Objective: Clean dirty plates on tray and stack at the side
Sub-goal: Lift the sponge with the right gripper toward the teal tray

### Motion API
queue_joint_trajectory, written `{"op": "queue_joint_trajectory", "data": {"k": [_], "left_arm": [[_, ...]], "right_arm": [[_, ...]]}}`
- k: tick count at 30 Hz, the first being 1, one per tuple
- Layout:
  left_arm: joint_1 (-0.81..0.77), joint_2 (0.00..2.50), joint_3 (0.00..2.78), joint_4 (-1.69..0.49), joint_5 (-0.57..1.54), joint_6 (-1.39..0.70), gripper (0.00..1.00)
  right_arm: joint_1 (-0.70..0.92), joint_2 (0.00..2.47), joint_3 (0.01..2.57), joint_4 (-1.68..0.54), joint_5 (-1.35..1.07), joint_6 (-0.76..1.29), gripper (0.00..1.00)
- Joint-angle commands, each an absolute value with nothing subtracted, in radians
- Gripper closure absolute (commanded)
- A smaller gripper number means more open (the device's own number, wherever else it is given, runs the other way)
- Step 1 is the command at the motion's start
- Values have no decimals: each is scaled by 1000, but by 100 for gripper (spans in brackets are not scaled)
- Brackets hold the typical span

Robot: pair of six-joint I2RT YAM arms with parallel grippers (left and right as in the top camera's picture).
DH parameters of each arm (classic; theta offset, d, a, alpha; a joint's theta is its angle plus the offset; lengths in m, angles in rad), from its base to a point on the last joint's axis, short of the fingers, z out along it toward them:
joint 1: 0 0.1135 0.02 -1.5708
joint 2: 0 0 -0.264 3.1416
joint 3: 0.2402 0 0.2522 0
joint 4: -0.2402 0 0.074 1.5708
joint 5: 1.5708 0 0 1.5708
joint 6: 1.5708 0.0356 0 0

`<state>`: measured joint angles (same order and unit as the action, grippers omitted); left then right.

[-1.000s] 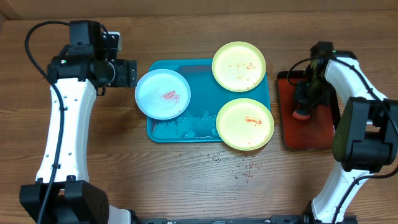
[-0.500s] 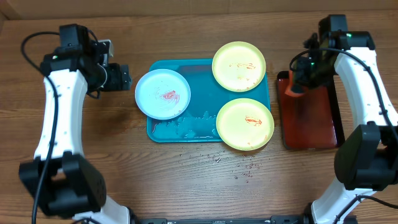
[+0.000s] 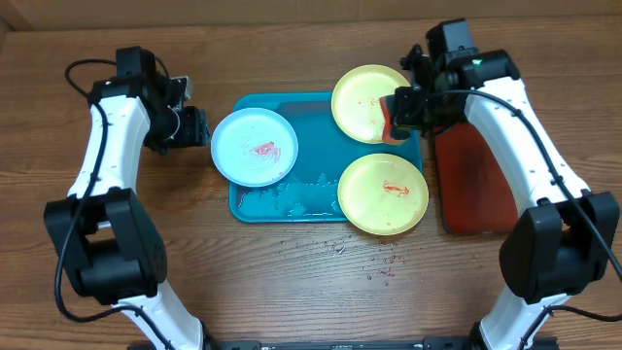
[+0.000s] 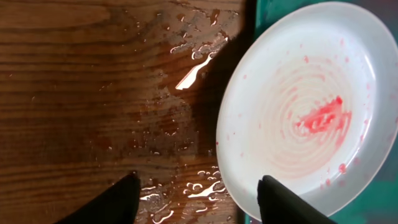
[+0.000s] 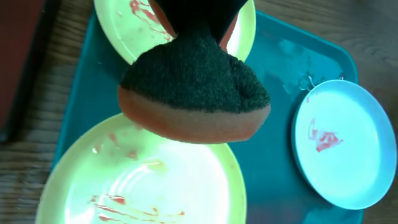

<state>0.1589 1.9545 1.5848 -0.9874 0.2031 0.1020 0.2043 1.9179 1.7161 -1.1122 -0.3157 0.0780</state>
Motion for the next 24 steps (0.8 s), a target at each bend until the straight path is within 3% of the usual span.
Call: {"op": "queue_joint_trajectory", "data": {"k": [1,7,16,20,24], "left_arm": [[152,2014,1600,-988,228,159,40],[127,2084,1600,-982,229,184,52],[92,2086,1600,-923,229,196,55],[91,2088,1600,-904,229,196,74],[91,2088,1599,-899,226,196,79]], "right_arm": [[197,1897,1734,-1101,-327,78,96],[197,1897,1734,-1101,-327,77,96],[197,1897,1734,-1091,-324,78,96],[197,1897,1734,-1089,-324,78,96],[197,1897,1734,-1089,-324,78,96]]}}
